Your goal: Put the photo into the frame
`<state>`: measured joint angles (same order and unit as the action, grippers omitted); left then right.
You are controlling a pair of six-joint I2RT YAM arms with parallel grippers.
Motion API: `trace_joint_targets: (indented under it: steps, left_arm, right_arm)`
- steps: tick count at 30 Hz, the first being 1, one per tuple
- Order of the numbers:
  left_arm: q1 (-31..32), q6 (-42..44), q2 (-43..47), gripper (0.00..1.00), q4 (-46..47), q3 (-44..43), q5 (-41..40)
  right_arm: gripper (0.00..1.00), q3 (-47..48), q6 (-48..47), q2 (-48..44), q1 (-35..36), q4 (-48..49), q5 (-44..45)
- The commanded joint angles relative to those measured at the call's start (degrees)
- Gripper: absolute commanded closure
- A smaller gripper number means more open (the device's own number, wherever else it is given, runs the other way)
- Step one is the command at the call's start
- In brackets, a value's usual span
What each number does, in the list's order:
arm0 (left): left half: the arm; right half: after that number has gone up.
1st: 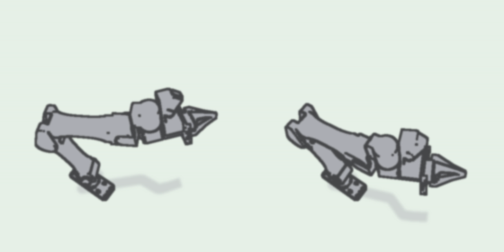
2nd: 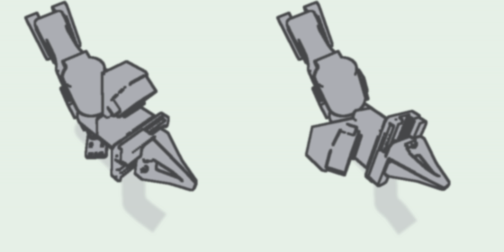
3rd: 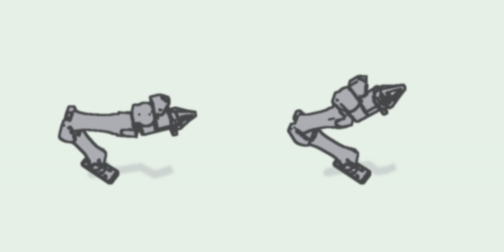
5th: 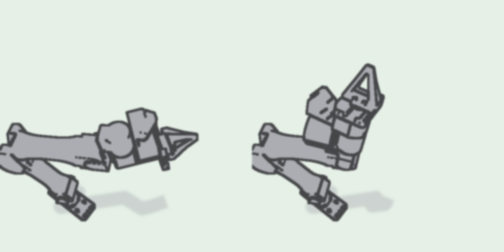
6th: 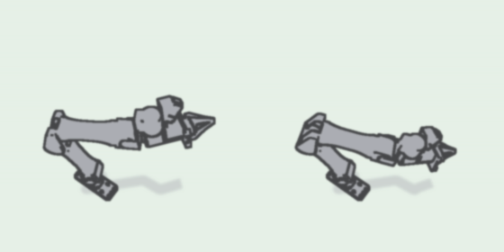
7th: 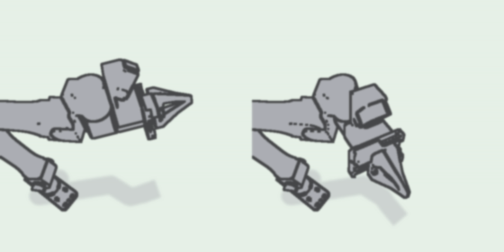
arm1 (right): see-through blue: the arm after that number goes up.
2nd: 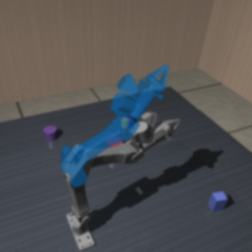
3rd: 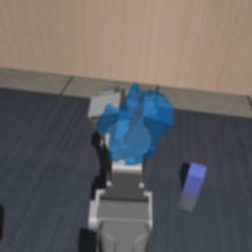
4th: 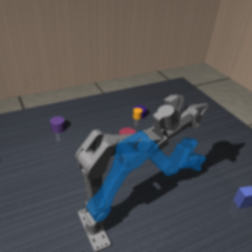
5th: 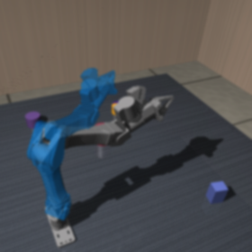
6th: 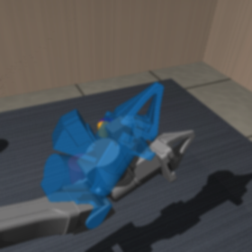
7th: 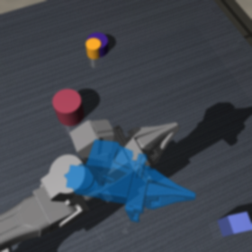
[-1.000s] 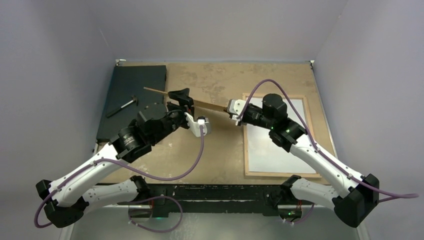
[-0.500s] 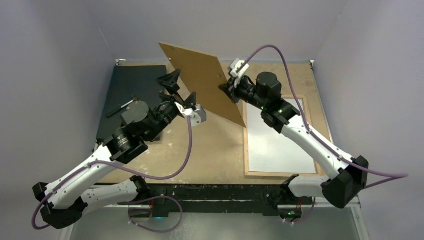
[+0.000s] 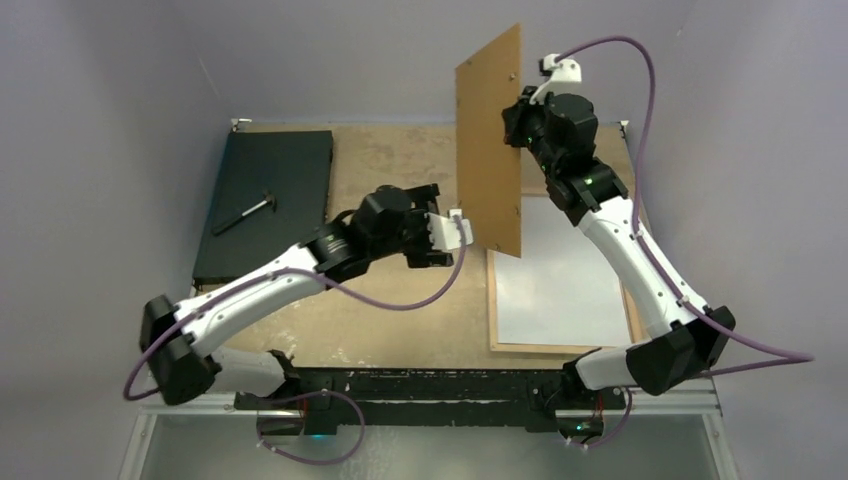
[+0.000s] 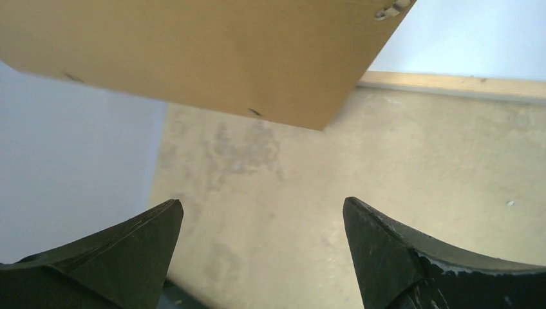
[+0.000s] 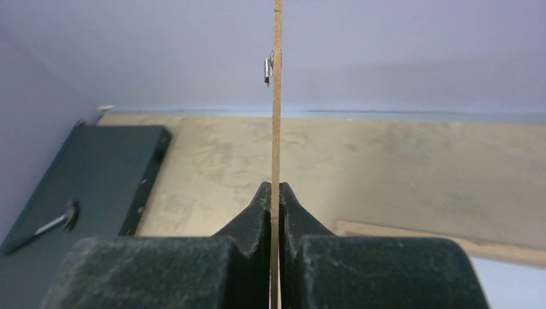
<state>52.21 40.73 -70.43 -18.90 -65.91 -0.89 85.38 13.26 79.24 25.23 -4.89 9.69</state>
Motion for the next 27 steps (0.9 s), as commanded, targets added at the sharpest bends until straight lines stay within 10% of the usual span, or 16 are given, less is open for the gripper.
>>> trace_joint_targets:
  steps: [1,9,27]
  left_arm:
    - [-0.86,-17.03,-10.62,0.05,-2.80,-7.39,2.82]
    - [-10.99,-35.83,-27.94,0.06,-14.61,-23.56,12.80]
    - [-10.73,-51.06,-50.93,0.15,1.34,-29.05,18.88]
  right_arm:
    - [1.00,3.43,6.67,-3.70,-2.92,1.51,8.45]
    - [1.00,5.80,7.02,-6.71,-4.99,-2.28,19.05]
    - [1.00,-1.89,5.64,-17.35,-9.04,-1.93,30.92]
